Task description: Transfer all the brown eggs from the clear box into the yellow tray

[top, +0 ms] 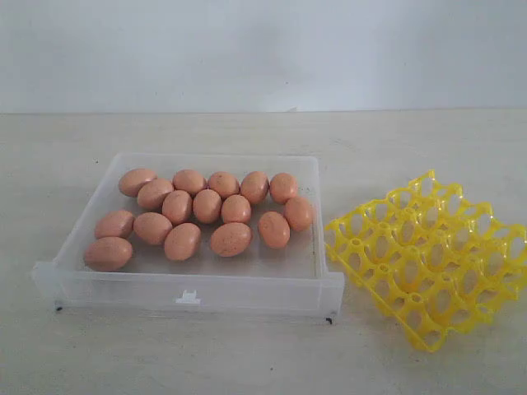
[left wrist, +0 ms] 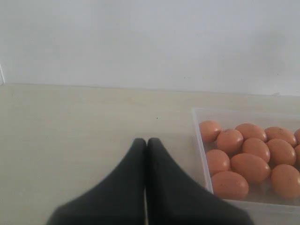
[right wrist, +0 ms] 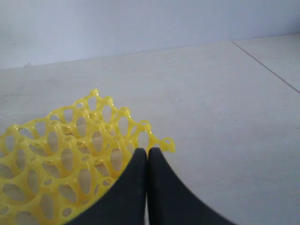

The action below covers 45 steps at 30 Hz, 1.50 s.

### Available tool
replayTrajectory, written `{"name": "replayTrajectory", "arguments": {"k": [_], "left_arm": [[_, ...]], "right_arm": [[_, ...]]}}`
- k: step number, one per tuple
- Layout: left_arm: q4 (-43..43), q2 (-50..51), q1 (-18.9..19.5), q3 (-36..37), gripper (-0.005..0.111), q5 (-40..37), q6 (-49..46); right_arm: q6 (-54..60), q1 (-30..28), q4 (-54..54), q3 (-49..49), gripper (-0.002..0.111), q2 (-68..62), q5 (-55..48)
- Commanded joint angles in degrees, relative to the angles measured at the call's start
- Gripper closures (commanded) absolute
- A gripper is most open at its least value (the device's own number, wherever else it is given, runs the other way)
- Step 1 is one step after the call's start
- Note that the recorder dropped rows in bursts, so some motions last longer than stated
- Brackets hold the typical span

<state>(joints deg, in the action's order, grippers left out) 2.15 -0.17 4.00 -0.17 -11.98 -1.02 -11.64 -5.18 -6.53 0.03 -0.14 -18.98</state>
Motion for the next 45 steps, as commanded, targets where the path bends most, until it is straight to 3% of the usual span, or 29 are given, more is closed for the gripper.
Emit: {"name": "replayTrajectory", "arguments": {"k": [1, 22, 36, 41, 45], "left_arm": [[-0.12, 0.17, 0.04, 0.17, 0.111, 0.34, -0.13], [-0.12, 0.17, 0.04, 0.17, 0.111, 0.34, -0.13], [-0.12, 0.17, 0.04, 0.17, 0.111, 0.34, -0.13], [-0.12, 0.17, 0.04, 0.17, 0.111, 0.34, -0.13], [-0.12, 0.17, 0.04, 0.17, 0.111, 0.34, -0.13]], "right_arm": [[0.16, -0.38, -0.23, -0.03, 0.109, 0.14, 0.58], [-1.90, 2.41, -0.23, -0.03, 0.109, 0.14, 2.03], [-4.14, 2.41, -0.11, -0.03, 0.109, 0.14, 47.15], [-4.74, 2.41, -0.11, -0.03, 0.109, 0.14, 50.34], [-12.50, 2.41, -0.11, -0.03, 0.109, 0.14, 50.09]]}}
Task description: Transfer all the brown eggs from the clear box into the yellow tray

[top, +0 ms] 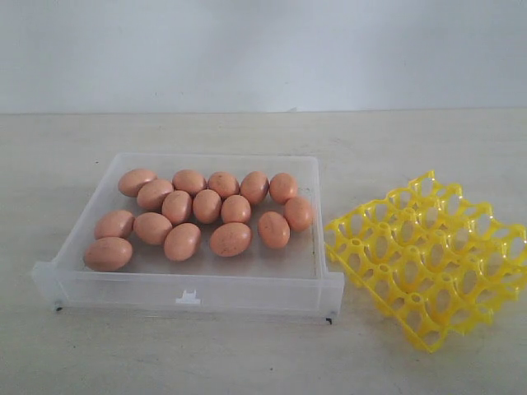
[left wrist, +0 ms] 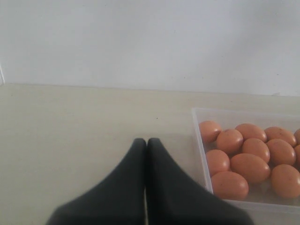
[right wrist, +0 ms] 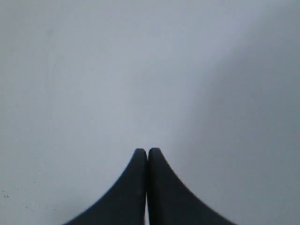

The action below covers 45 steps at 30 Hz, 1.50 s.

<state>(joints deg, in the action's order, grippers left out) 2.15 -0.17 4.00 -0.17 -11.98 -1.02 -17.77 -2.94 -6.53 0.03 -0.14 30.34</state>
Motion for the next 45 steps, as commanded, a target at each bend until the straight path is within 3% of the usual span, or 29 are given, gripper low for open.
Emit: {"name": "replayTrajectory", "arguments": {"k": [1, 3, 8, 19, 21, 22, 24, 27, 31, 35, 38, 40, 45], "left_arm": [[-0.12, 0.17, 0.04, 0.17, 0.111, 0.34, -0.13], [-0.12, 0.17, 0.04, 0.17, 0.111, 0.34, -0.13], [-0.12, 0.17, 0.04, 0.17, 0.111, 0.34, -0.13], [-0.12, 0.17, 0.04, 0.17, 0.111, 0.34, -0.13], [-0.12, 0.17, 0.04, 0.17, 0.111, 0.34, -0.13], [-0.12, 0.17, 0.04, 0.17, 0.111, 0.34, -0.13], [-0.12, 0.17, 0.04, 0.17, 0.111, 0.34, -0.13], [-0.12, 0.17, 0.04, 0.17, 0.111, 0.34, -0.13], [-0.12, 0.17, 0.04, 0.17, 0.111, 0.34, -0.13], [-0.12, 0.17, 0.04, 0.17, 0.111, 0.34, -0.13], [-0.12, 0.17, 0.04, 0.17, 0.111, 0.34, -0.13], [-0.12, 0.17, 0.04, 0.17, 0.111, 0.34, -0.13], [-0.12, 0.17, 0.04, 0.17, 0.111, 0.34, -0.13]], "right_arm": [[-8.83, 0.17, -0.11, -0.03, 0.109, 0.14, 0.68], [-14.16, 0.17, -1.03, -0.98, 0.109, 0.14, -2.88], [-14.74, 0.17, -1.43, -3.56, 0.109, 0.14, -15.37], [-18.95, 0.17, -1.43, -3.82, 0.109, 0.14, -22.02], [-21.23, 0.17, -1.89, -6.05, 0.108, 0.14, -28.76], [-19.92, 0.42, -1.87, -8.20, 0.107, 0.14, -32.87], [-4.50, 2.13, -1.56, -16.13, 0.099, 0.14, -45.13], [13.12, 6.98, 8.03, -31.38, 0.082, -11.63, -60.22], [29.27, 12.93, 24.61, -45.57, 0.076, -32.66, -74.28], [32.21, 19.26, 31.84, -53.03, 0.075, -53.06, -74.02], [31.58, 26.66, 30.02, -56.43, 0.056, -66.98, -69.68], [31.58, 28.76, 29.83, -58.32, 0.049, -71.80, -67.38], [33.42, 29.78, 29.74, -62.93, 0.049, -78.46, -66.30]]}}
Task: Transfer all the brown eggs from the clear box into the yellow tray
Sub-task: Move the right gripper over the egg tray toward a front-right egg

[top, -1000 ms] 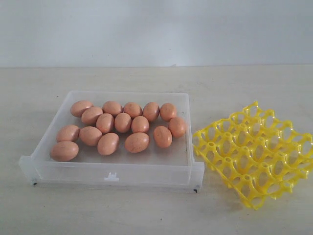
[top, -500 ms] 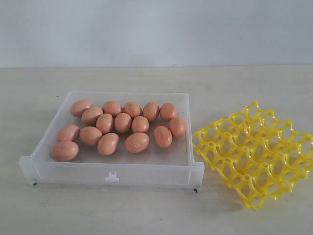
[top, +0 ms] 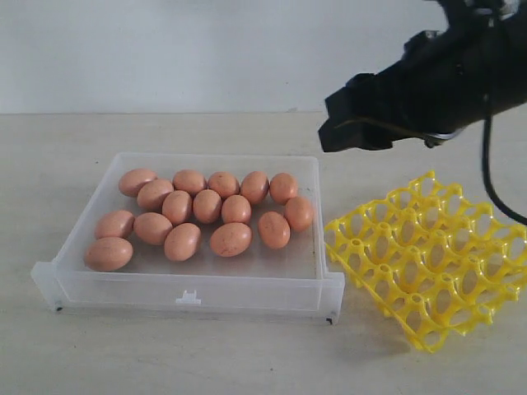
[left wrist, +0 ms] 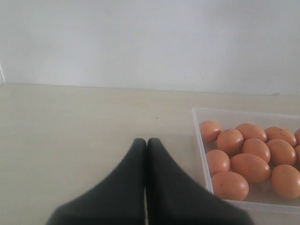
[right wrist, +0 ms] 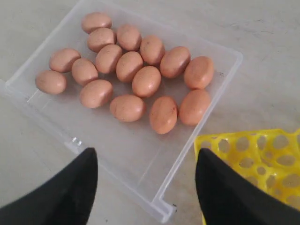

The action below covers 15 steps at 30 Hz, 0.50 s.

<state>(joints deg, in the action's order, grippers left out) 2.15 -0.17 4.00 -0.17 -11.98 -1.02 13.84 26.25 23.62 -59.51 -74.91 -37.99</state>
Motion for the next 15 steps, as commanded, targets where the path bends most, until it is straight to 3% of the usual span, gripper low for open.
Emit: {"name": "replayTrajectory", "arguments": {"k": [1, 7, 8, 13, 15], "left_arm": [[-0.12, 0.17, 0.04, 0.17, 0.111, 0.34, -0.13], [-0.12, 0.17, 0.04, 0.17, 0.111, 0.34, -0.13], [-0.12, 0.17, 0.04, 0.17, 0.111, 0.34, -0.13], [-0.12, 0.17, 0.04, 0.17, 0.111, 0.34, -0.13], [-0.12, 0.17, 0.04, 0.17, 0.111, 0.34, -0.13]], "right_arm": [[2.59, 0.60, -0.40, -4.03, 0.049, -4.31, 2.76], [3.38, 0.60, -0.29, -4.53, 0.051, -4.90, 11.23], [3.38, 0.60, -0.29, -4.53, 0.055, -4.90, 11.54], [6.25, 0.60, -0.29, -4.53, 0.097, -5.71, 10.22], [6.25, 0.81, -0.29, -4.53, 0.098, -6.43, 9.85]]}}
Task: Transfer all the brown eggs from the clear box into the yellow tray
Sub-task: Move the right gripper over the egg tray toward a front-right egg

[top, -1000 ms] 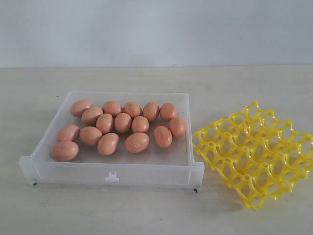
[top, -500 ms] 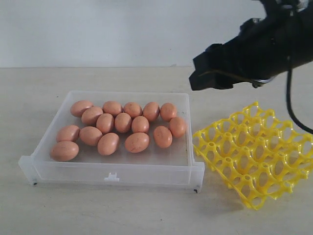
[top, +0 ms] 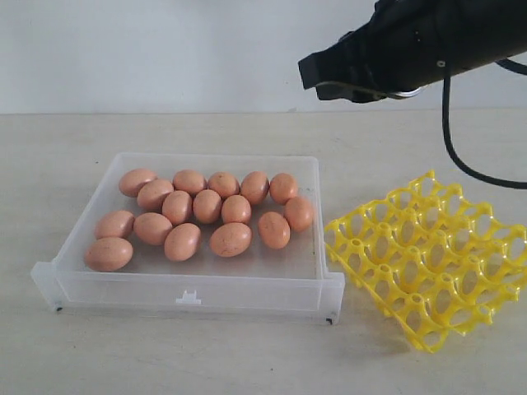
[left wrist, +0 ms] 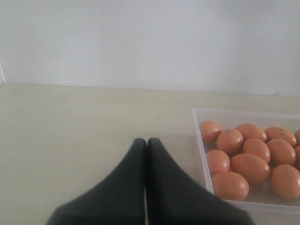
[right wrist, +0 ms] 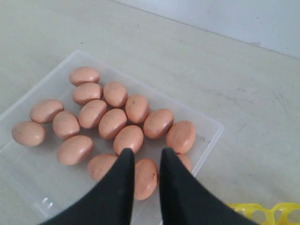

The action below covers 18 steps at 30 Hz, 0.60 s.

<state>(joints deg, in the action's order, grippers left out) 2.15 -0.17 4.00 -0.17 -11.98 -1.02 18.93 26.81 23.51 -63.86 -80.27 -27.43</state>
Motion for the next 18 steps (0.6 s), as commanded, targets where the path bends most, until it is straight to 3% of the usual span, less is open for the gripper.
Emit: {"name": "replayTrajectory", "arguments": {"k": [1, 6, 8, 11, 13, 15, 18], "left_arm": [[-0.12, 0.17, 0.04, 0.17, 0.111, 0.34, -0.13], [-0.12, 0.17, 0.04, 0.17, 0.111, 0.34, -0.13], [-0.12, 0.17, 0.04, 0.17, 0.111, 0.34, -0.13], [-0.12, 0.17, 0.04, 0.17, 0.111, 0.34, -0.13], [-0.12, 0.17, 0.04, 0.17, 0.111, 0.34, -0.13], [-0.12, 0.17, 0.04, 0.17, 0.111, 0.34, -0.13], [-0.12, 0.17, 0.04, 0.17, 0.111, 0.34, -0.13]], "right_arm": [[1.06, 0.38, -0.18, -0.18, 0.093, -1.56, -0.49], [-1.67, 1.13, 0.18, -0.28, 0.055, -5.26, 0.41], [-1.93, 1.13, 0.18, -0.43, 0.056, -7.04, 0.15], [-1.93, 1.13, -0.86, -1.67, 0.069, -10.38, -0.31], [-1.83, 1.13, -1.54, -3.53, 0.072, -12.63, -1.21], [-1.67, 1.16, -1.54, -5.83, 0.071, -15.05, -3.00], [-1.67, 1.88, -1.92, -10.12, 0.061, -19.23, -7.30]]}}
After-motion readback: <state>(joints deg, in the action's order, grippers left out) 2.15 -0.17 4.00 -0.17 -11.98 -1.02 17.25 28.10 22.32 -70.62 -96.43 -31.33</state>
